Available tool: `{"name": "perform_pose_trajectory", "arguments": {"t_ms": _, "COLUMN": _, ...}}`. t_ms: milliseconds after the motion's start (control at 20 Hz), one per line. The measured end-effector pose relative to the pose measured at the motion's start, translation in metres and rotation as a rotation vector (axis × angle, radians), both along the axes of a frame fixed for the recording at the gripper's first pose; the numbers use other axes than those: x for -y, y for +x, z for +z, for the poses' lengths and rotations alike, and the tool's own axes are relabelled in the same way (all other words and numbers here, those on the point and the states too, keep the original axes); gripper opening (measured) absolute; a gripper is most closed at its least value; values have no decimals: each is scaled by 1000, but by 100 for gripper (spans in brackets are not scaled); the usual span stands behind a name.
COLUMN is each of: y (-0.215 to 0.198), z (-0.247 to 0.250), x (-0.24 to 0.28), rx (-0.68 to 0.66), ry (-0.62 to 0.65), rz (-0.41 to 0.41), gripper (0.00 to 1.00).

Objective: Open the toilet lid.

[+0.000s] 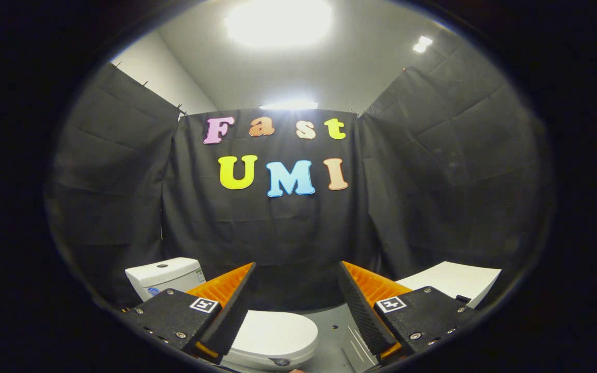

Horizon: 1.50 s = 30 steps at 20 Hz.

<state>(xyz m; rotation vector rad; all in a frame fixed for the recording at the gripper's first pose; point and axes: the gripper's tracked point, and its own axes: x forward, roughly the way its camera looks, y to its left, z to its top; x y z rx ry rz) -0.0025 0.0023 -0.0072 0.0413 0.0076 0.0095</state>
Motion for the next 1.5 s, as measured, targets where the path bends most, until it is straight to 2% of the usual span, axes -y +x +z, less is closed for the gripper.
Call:
{"name": "perform_pose_trajectory", "arguments": {"t_ms": 650, "y": 3, "z": -10, "x": -1, "rx": 0, "ry": 5, "rz": -12, "gripper": 95}}
{"name": "perform_pose_trajectory", "arguments": {"t_ms": 900, "y": 10, "z": -35, "x": -9, "rx": -17, "ry": 25, "rz": -8, "gripper": 95}}
{"name": "perform_pose_trajectory", "arguments": {"t_ms": 1050, "y": 17, "z": -66, "x": -19, "rx": -60, "ry": 32, "rz": 2, "gripper": 94}}
{"name": "perform_pose_trajectory", "arguments": {"t_ms": 1300, "y": 28, "z": -123, "x": -61, "rx": -152, "ry": 197, "rz": 76, "gripper": 95}}
{"name": "perform_pose_trajectory", "arguments": {"t_ms": 1500, "y": 29, "z": -184, "x": -72, "rx": -257, "ry": 350, "rz": 67, "gripper": 96}}
